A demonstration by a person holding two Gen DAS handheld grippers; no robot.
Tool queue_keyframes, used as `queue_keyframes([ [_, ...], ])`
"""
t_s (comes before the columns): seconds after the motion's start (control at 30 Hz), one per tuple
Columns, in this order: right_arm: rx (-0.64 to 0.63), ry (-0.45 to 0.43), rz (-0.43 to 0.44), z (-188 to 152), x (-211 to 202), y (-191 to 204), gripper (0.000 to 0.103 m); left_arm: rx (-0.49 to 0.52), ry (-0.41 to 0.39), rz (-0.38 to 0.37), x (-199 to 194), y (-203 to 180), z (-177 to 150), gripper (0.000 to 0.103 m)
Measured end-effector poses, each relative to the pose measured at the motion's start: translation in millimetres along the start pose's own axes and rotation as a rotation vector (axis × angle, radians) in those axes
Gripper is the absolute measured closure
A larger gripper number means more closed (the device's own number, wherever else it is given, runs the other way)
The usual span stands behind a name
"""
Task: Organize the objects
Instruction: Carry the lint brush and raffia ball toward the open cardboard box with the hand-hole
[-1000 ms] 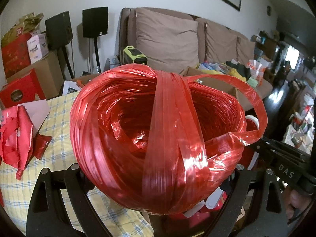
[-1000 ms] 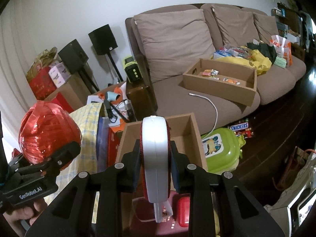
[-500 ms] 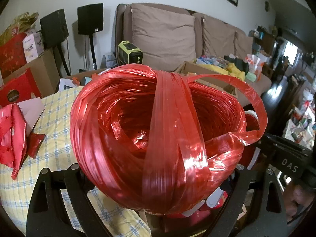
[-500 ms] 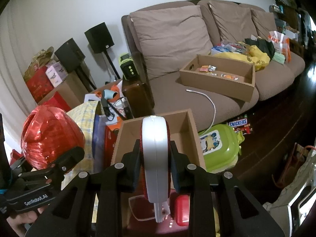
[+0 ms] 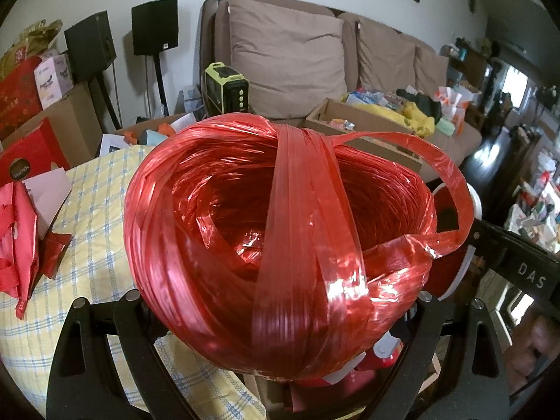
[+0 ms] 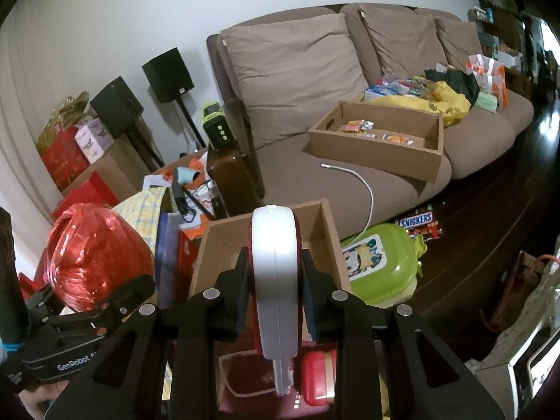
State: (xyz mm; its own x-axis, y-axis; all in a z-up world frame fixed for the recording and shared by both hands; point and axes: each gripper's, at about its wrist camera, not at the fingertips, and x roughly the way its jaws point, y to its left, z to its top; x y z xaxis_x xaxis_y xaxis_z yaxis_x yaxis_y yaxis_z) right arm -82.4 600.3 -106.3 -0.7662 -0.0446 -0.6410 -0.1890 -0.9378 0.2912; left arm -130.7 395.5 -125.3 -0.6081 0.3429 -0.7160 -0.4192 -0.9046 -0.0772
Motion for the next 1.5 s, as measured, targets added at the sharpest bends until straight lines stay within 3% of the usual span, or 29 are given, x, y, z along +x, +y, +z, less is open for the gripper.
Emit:
queue_keyframes([
  [0.67,0.025,0.0,-0.012,-6.8,9.7,-4.8,0.077,0.032,-0.005,0.034,12.2,-10.0,-5.9,0.01],
  [1.5,0.01,0.006,-0.008,-11.2,14.9,-5.8,0.077,0.027,0.03,0.025,29.1,-15.7,-12.6,0.01],
])
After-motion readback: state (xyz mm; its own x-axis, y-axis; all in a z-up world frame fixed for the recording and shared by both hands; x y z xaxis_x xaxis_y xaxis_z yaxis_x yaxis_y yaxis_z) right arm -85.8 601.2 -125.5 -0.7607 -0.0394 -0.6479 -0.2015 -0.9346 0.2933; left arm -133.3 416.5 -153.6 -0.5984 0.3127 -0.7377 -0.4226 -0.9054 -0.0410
